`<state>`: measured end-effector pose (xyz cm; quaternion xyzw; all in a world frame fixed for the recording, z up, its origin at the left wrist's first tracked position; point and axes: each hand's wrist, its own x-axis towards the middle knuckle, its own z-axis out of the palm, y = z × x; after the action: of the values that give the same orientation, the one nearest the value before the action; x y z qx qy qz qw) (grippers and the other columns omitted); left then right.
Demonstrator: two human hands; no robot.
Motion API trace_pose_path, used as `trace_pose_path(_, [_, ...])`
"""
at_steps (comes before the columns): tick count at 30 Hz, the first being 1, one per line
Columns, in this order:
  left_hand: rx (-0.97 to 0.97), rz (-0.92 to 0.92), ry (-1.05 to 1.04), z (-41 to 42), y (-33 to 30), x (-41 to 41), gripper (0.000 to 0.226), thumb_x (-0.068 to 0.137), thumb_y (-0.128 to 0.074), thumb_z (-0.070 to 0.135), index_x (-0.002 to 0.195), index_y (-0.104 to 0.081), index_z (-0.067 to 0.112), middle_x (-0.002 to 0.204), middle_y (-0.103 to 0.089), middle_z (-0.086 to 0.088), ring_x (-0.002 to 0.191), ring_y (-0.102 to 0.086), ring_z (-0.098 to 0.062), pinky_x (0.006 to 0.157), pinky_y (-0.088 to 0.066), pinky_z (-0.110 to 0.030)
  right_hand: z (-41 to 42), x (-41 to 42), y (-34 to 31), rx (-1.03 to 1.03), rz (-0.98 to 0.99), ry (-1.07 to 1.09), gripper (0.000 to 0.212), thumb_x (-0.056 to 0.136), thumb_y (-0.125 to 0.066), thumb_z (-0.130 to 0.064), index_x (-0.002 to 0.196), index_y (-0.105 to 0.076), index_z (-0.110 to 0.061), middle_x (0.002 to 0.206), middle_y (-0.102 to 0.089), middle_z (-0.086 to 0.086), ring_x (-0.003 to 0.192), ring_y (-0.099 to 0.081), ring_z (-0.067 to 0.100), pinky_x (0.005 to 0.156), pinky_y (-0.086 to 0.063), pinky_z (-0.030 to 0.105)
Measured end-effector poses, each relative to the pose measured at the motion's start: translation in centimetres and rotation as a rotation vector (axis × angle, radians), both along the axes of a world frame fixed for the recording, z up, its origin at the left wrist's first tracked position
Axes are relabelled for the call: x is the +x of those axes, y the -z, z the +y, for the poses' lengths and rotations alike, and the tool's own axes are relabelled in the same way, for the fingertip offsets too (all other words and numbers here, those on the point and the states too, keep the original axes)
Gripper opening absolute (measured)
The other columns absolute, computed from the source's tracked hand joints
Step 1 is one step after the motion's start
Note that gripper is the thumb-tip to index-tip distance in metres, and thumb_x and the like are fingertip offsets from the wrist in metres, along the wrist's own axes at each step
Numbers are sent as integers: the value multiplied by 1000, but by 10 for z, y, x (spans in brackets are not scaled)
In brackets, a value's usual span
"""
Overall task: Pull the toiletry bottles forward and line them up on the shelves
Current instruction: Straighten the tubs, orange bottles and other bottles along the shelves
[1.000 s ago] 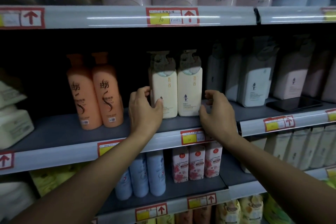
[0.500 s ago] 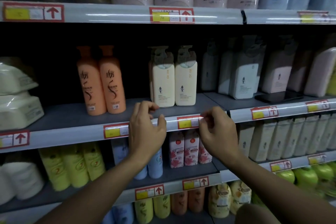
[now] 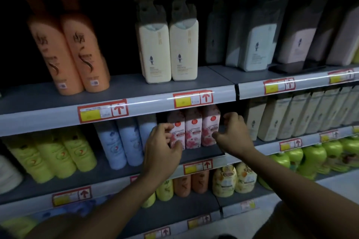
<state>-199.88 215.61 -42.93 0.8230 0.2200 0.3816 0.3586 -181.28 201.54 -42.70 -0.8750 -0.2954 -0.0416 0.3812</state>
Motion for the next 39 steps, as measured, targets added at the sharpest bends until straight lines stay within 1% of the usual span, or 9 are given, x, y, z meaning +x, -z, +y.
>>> trace_pose_path(3, [-56, 93, 23, 5, 14, 23, 64, 76, -71, 28, 136, -47, 26, 128, -62, 3, 116, -64, -17, 96, -56, -45, 9, 26, 6, -26, 97, -6, 76, 73, -83, -35, 133, -43, -11, 128, -46, 9, 114, -51, 27, 94, -48, 37])
trace_pose_path(8, [-96, 154, -49, 11, 27, 55, 61, 80, -82, 23, 119, -35, 24, 123, -59, -1, 110, -62, -19, 87, -54, -39, 22, 56, 27, 110, 227, -130, 74, 69, -92, -27, 123, -43, -14, 117, -58, 2, 102, -62, 13, 77, -53, 23])
trace_pose_path(12, [-137, 149, -137, 20, 36, 65, 59, 81, -85, 22, 109, -33, 18, 112, -59, 2, 99, -58, -12, 65, -39, -8, 20, 60, 47, 142, 268, -228, 86, 66, -96, -27, 128, -39, -19, 123, -60, -6, 108, -60, 3, 84, -50, 20])
trace_pose_path(14, [-144, 149, -134, 24, 43, 68, 58, 80, -86, 23, 109, -37, 16, 109, -60, 4, 94, -55, -8, 60, -40, -1, 21, 62, 51, 94, 295, -275, 91, 63, -97, -29, 131, -37, -19, 123, -60, -9, 108, -59, -2, 88, -52, 18])
trace_pose_path(19, [-232, 147, -119, 31, 58, 81, 59, 79, -88, 29, 113, -41, 17, 115, -65, 5, 99, -62, -10, 70, -45, -15, 28, 68, 58, 28, 280, -300, 101, 52, -90, -58, 132, -39, -26, 126, -63, -12, 118, -62, 11, 102, -54, 45])
trace_pose_path(22, [-298, 134, -129, 31, 61, 88, 55, 83, -86, 30, 115, -44, 14, 108, -62, 11, 93, -58, -5, 58, -39, 0, 32, 67, 60, 2, 226, -286, 86, 63, -88, -49, 133, -44, -26, 123, -66, -12, 114, -64, 10, 102, -54, 43])
trace_pose_path(25, [-297, 120, -169, 32, 63, 93, 50, 85, -84, 32, 111, -45, 14, 106, -60, 10, 94, -58, -7, 56, -38, -4, 35, 69, 61, 23, 204, -247, 62, 79, -87, -30, 129, -52, -22, 115, -68, -13, 103, -66, 5, 91, -54, 25])
trace_pose_path(28, [-278, 120, -198, 31, 63, 95, 49, 86, -83, 33, 108, -44, 15, 107, -62, 8, 94, -59, -8, 55, -35, -5, 37, 68, 61, 19, 188, -232, 57, 79, -87, -29, 126, -54, -22, 108, -66, -18, 90, -62, -6, 78, -47, 12])
trace_pose_path(39, [-297, 154, -203, 26, 55, 92, 51, 87, -81, 33, 109, -38, 17, 120, -69, -2, 105, -68, -18, 54, -35, -6, 41, 58, 60, -41, 113, -167, 61, 82, -84, -36, 130, -51, -18, 122, -71, -3, 107, -68, 15, 95, -54, 34])
